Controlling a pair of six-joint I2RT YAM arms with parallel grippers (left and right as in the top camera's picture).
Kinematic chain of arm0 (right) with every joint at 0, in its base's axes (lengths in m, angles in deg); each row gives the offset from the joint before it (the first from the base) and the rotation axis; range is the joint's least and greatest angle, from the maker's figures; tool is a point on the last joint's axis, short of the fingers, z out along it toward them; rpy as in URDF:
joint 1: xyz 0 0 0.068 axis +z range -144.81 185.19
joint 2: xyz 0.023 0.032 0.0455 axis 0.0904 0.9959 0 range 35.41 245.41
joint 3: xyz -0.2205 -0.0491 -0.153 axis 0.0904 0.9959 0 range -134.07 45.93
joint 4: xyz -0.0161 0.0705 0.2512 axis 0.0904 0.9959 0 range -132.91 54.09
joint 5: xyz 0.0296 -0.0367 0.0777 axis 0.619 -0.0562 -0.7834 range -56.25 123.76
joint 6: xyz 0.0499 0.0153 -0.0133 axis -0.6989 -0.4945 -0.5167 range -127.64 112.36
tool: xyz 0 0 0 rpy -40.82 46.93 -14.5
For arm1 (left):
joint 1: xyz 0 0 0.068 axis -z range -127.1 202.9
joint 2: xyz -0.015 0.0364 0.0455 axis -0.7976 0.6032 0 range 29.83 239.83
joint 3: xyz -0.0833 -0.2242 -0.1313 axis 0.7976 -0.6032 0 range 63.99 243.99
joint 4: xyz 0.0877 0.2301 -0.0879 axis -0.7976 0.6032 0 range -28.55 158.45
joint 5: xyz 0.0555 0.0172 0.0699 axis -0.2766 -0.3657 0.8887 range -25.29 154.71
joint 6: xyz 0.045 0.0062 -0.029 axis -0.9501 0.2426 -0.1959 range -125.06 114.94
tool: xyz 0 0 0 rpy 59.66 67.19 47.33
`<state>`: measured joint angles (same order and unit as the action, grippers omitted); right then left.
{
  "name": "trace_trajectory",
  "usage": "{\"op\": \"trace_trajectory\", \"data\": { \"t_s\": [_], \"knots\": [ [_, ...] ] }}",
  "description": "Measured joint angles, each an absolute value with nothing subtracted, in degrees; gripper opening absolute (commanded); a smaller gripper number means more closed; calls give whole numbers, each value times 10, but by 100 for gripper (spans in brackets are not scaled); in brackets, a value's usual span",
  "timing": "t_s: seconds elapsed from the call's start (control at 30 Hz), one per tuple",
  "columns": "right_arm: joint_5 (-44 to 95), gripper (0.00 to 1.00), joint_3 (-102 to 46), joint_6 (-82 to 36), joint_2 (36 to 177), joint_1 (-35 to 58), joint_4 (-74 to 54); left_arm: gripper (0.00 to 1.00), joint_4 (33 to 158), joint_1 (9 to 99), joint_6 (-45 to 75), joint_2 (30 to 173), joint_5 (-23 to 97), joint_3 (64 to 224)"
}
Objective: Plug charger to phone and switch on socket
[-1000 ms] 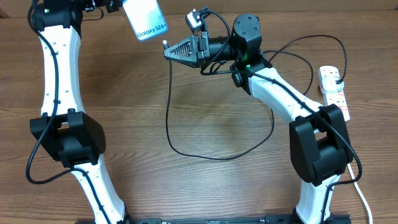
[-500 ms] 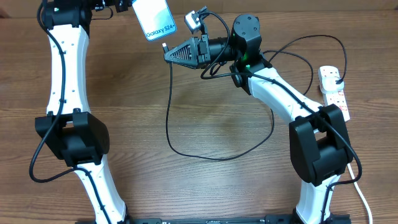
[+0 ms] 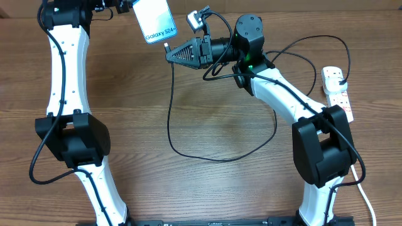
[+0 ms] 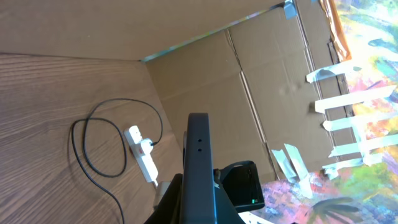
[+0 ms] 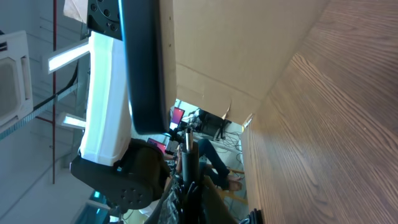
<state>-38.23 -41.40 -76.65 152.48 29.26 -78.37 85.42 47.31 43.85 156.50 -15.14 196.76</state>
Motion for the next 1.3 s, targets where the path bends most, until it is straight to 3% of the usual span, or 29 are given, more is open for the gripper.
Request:
{"op": "trace_trajectory", "data": {
  "t_s": [1.3],
  "knots": [
    [-402, 4, -414, -693, 1525, 276, -784, 5, 856, 495, 410, 1565, -156, 1968]
  ]
}}
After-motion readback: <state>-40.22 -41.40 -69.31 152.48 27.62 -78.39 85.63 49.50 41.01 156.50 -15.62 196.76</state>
